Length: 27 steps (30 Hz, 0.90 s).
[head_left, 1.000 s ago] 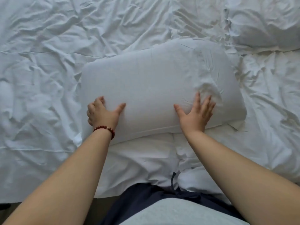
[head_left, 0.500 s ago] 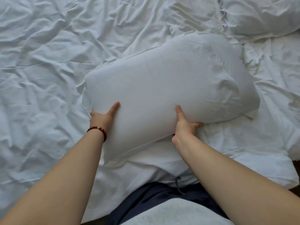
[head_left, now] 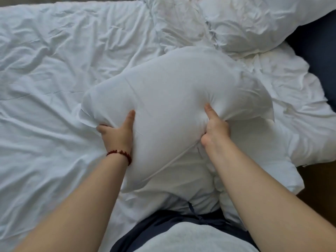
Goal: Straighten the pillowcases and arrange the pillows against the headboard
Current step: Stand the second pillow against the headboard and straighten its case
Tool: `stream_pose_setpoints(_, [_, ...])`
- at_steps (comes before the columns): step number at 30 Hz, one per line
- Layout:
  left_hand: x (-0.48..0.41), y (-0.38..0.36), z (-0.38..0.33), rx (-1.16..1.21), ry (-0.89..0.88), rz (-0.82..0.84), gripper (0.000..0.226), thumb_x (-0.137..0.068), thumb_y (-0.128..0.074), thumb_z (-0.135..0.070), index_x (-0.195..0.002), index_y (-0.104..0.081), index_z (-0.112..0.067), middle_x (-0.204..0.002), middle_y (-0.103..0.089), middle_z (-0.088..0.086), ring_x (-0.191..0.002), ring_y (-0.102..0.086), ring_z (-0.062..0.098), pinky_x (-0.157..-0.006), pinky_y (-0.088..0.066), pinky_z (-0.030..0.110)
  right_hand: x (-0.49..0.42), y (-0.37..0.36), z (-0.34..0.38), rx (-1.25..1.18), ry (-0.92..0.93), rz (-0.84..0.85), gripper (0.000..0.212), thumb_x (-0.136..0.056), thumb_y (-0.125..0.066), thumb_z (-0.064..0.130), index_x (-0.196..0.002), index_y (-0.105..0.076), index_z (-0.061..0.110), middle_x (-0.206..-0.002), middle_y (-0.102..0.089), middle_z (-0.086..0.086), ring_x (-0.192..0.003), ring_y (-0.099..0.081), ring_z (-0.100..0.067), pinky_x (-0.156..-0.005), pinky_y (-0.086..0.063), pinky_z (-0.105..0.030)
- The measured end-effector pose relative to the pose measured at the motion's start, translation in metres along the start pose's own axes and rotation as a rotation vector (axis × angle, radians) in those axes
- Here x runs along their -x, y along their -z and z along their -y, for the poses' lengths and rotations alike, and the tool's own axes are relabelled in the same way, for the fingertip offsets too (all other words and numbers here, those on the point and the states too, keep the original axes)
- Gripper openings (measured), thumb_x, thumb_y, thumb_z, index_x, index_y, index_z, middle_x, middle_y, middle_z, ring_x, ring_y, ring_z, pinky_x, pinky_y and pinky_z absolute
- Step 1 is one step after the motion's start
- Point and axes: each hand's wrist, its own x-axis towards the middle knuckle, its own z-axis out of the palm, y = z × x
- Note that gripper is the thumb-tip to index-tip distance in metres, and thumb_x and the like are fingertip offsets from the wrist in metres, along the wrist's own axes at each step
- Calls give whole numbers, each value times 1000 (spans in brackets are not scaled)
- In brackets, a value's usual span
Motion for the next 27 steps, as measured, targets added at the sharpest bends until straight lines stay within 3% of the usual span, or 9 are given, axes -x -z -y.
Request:
stream_pose_setpoints(5, [53,-34,-44,67,-177,57,76,-68,-81,-56,-112,-34,-16,-117,-51,-1,-100,-51,16,-89,-38,23,-11,35,67,-97,40,47,63,-54,-91,29,-109,-69,7,-101,-75,-10,-83,-74,-28,-73,-59,-54])
stream_pose_setpoints(11, [119,-90,-83,59,-235,306,73,-71,-81,-50,-115,-31,-20,-116,-49,-5,-102,-54,17,-95,-45,31,-31,108,136,-151,115,-53,39,-69,-87,29,-98,-67,11,-95,-74,-5,-79,-73,-24,-71,-60,-46])
stream_pose_setpoints(14, [175,-136,-85,67,-239,410,64,-75,-81,-41,-114,-37,-17,-113,-54,-3,-97,-56,16,-90,-46,28,-44,157,162,-64,218,-11,78,-57,-89,36,-124,-58,10,-116,-69,-6,-91,-71,-24,-74,-59,-44])
stream_pose_setpoints(15, [195,-150,-85,69,-255,427,62,-76,-81,-40,-115,-40,-16,-112,-57,-2,-97,-57,17,-89,-45,27,-46,172,170,-15,242,17,99,-56,-88,37,-141,-43,12,-129,-62,-5,-100,-69,-25,-80,-58,-48])
stream_pose_setpoints(17, [232,-172,-90,52,-337,415,56,-78,-80,-38,-114,-44,-16,-104,-59,-3,-96,-58,18,-86,-42,25,-49,203,182,61,262,54,113,-64,-84,42,-154,-18,26,-146,-45,-2,-118,-59,-26,-97,-51,-49])
stream_pose_setpoints(21, [279,-211,-129,97,-562,383,43,-79,-77,-36,-104,-48,-17,-92,-62,-6,-91,-64,18,-85,-51,33,-50,244,218,150,327,174,94,-71,-69,62,-151,-24,39,-159,-23,11,-136,-41,-15,-110,-37,-39])
stream_pose_setpoints(23, [304,-230,-152,103,-643,398,38,-79,-76,-36,-101,-48,-21,-96,-63,-4,-89,-64,14,-87,-53,36,-45,256,245,255,469,166,70,-84,-59,58,-147,-36,37,-161,-12,12,-143,-25,-8,-108,-27,-26])
stream_pose_setpoints(25, [327,-249,-169,101,-691,418,36,-81,-74,-37,-101,-47,-23,-97,-62,-5,-90,-64,13,-85,-53,34,-40,269,269,332,641,207,52,-94,-52,49,-143,-44,36,-160,-16,15,-145,-11,0,-107,-18,-20])
stream_pose_setpoints(27, [347,-266,-179,105,-719,428,37,-82,-73,-38,-104,-47,-22,-98,-62,-4,-90,-63,13,-84,-53,33,-36,284,286,404,782,272,54,-91,-46,58,-141,-44,39,-154,-24,22,-146,-4,2,-118,-7,-26])
